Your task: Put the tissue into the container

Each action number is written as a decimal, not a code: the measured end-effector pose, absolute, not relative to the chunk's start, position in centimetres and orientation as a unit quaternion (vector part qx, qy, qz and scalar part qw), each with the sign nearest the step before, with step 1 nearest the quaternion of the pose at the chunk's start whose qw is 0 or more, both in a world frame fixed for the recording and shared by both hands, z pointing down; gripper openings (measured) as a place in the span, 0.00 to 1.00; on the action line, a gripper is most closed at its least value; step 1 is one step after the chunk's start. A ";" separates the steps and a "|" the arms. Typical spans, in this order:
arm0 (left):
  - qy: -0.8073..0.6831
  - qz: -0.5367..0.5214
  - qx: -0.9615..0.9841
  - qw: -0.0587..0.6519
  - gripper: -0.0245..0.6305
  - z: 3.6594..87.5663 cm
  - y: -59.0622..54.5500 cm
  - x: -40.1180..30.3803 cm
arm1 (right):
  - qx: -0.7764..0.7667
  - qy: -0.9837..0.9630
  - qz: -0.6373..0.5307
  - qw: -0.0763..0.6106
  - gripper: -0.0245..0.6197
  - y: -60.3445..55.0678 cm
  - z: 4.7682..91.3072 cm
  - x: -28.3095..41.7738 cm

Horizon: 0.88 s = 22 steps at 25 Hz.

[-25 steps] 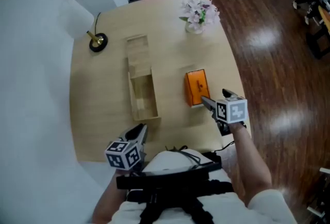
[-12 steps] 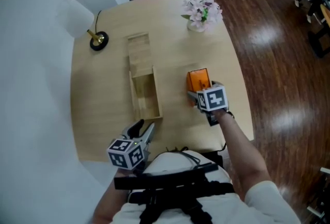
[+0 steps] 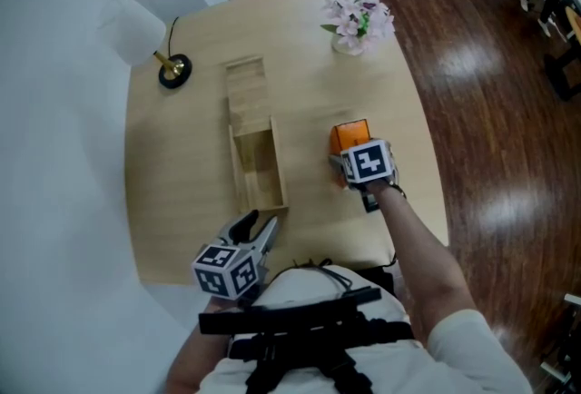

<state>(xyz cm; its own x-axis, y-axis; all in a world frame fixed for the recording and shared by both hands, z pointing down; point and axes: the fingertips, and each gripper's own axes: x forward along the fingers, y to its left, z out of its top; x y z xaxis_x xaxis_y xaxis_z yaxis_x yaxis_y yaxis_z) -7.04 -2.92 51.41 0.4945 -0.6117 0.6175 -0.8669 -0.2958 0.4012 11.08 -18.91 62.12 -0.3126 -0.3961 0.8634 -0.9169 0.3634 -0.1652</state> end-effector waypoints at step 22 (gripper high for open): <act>-0.467 0.175 0.783 0.372 0.34 51.7 -2.4 -7.0 | 0.447 -0.714 0.392 0.369 0.79 -19.3 64.3 12.3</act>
<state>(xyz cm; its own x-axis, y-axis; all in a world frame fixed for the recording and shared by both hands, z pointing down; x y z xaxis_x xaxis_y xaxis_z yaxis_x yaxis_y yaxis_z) -7.00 -2.37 51.74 0.5019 -0.6015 0.6215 -0.8617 -0.2859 0.4193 12.26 -19.30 64.30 -0.3284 -0.3495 0.8775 -0.9280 0.2923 -0.2309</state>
